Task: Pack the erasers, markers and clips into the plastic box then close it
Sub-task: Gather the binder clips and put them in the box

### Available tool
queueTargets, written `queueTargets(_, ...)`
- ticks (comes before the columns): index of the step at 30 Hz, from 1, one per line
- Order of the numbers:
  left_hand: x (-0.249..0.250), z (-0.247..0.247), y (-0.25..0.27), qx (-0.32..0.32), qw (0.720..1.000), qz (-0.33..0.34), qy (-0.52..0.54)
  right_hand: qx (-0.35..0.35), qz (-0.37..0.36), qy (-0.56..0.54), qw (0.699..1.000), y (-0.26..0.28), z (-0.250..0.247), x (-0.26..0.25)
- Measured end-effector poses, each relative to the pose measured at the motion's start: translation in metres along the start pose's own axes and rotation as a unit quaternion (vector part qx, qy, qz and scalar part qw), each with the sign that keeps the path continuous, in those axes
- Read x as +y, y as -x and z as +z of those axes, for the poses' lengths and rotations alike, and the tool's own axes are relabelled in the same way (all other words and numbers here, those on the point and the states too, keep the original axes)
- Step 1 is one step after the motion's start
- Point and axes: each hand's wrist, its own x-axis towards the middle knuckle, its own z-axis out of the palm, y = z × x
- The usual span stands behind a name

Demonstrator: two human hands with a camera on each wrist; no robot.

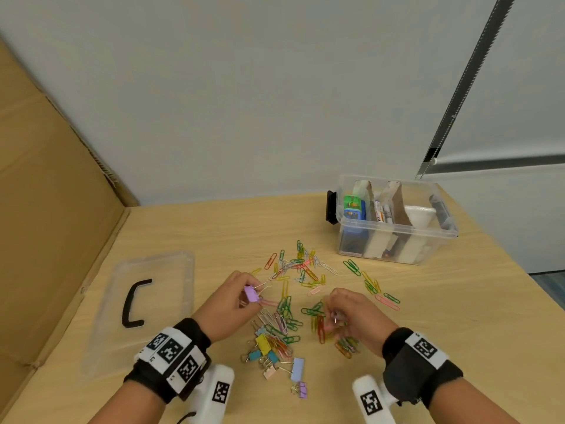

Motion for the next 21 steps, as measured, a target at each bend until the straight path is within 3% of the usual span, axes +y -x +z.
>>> queueTargets(3, -0.010, -0.007, 0.006, 0.003, 0.999, -0.031, 0.038, -0.041, -0.031, 0.231, 0.972, 0.002, 0.014, 0.001)
queueTargets(7, -0.017, -0.002, 0.014, -0.018, 0.997, -0.075, 0.024, -0.123, -0.028, 0.474, 0.871, 0.005, 0.037, 0.007)
queueTargets(9, -0.018, 0.006, 0.020, -0.039, 0.997, -0.069, -0.010, -0.125, -0.011, 0.553, 0.824, 0.003, 0.045, 0.012)
queueTargets(11, -0.019, 0.015, 0.026, -0.054, 0.996, -0.059, -0.050, -0.115, -0.022, 0.585, 0.802, 0.001, 0.051, 0.015)
queueTargets(16, -0.014, 0.033, 0.031, -0.077, 0.985, -0.048, -0.148, -0.110, -0.022, 0.595, 0.796, -0.001, 0.052, 0.017)
queueTargets(21, -0.013, 0.041, 0.029, -0.078, 0.974, -0.056, -0.204, -0.125, 0.022, 0.463, 0.877, 0.001, 0.038, 0.012)
